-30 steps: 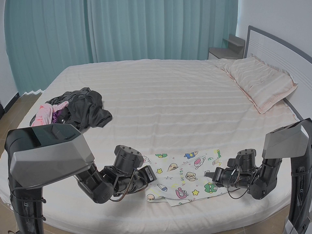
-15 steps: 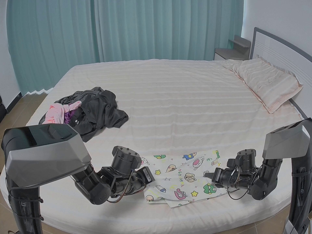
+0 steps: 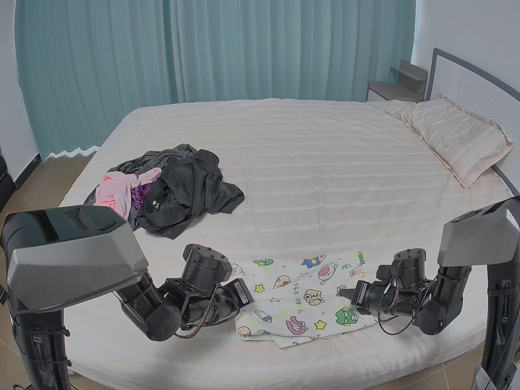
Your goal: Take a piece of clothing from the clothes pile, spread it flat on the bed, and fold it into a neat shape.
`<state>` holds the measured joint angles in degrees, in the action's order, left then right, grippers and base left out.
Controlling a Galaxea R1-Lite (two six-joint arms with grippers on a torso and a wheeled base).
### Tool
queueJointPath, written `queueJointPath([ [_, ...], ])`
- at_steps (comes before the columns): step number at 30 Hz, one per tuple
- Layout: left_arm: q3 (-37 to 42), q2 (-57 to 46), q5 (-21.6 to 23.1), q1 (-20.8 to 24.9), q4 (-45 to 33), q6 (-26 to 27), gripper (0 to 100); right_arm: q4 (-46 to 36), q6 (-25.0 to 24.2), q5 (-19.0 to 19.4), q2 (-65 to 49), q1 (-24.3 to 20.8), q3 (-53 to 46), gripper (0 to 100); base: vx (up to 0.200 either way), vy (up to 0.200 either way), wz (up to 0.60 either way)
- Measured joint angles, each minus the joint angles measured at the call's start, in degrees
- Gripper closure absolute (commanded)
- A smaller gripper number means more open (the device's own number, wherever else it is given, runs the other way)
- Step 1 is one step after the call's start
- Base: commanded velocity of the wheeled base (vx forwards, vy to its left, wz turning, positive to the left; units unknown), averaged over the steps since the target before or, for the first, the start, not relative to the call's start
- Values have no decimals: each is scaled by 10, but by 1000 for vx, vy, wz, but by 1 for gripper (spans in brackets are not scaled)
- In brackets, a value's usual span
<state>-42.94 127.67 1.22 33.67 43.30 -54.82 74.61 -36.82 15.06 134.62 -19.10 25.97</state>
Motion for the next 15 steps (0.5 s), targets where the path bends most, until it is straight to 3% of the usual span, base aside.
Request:
queueJointPath([
  [13,15,0,0,-10,9,-1,100,2,0,0,-14,-15,-18,100,0,200,0],
  [15,16,1,0,-11,9,-1,100,1,0,1,-15,-15,-20,100,0,0,0],
])
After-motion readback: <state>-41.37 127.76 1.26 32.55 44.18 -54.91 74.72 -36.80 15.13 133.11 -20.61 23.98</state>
